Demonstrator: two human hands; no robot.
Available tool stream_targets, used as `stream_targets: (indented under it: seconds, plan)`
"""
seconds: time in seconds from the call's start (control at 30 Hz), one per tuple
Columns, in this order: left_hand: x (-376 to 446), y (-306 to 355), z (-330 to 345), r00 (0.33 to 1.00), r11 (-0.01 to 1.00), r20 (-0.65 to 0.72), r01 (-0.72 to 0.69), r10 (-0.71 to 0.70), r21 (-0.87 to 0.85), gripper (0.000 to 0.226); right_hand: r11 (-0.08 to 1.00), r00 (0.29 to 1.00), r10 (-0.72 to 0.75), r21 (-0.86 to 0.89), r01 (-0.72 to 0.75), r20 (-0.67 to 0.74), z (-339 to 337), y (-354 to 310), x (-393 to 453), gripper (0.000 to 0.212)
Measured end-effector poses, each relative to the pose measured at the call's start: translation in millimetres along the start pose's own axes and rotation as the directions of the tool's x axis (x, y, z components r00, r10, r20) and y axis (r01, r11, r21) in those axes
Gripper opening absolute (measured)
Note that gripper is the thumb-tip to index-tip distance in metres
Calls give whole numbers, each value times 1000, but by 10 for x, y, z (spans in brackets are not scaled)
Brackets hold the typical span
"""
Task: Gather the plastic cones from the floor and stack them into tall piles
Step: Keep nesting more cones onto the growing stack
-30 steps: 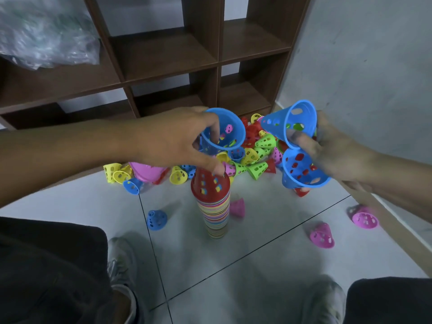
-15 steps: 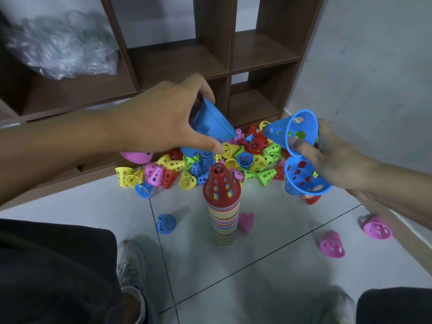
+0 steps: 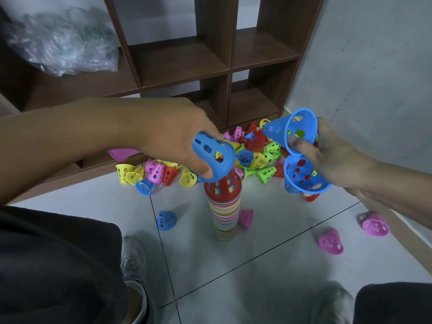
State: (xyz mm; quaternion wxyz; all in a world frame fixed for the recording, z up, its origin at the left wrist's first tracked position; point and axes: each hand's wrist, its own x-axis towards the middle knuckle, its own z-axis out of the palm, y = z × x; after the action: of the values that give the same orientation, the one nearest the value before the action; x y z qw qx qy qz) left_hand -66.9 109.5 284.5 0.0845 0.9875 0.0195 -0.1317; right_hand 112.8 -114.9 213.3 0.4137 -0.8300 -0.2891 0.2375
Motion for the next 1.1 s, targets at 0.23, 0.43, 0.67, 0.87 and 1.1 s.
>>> stream_targets:
  seconds: [0.23, 0.43, 0.67, 0.87, 1.1]
  plan:
    - [304, 111, 261, 993, 981, 105, -68, 49, 182, 65, 1000, 1000, 27, 11, -26, -6, -70, 64, -41, 32]
    - [391, 117, 411, 992, 973, 108, -90, 68, 213, 69, 999, 999, 36, 10, -36, 2, -126, 124, -53, 35]
    - [332, 32, 171, 998, 1000, 70, 6, -6, 10, 79, 999, 999, 35, 7, -35, 20, -156, 95, -69, 34]
    - [147, -21, -59, 988, 887, -133, 9, -79, -463, 37, 1000, 1000, -1, 11, 1, 3, -111, 48, -52, 31]
    - [174, 109, 96, 825, 707, -495, -177, -272, -684, 14, 999, 1000, -30, 25, 30, -3, -68, 51, -53, 26]
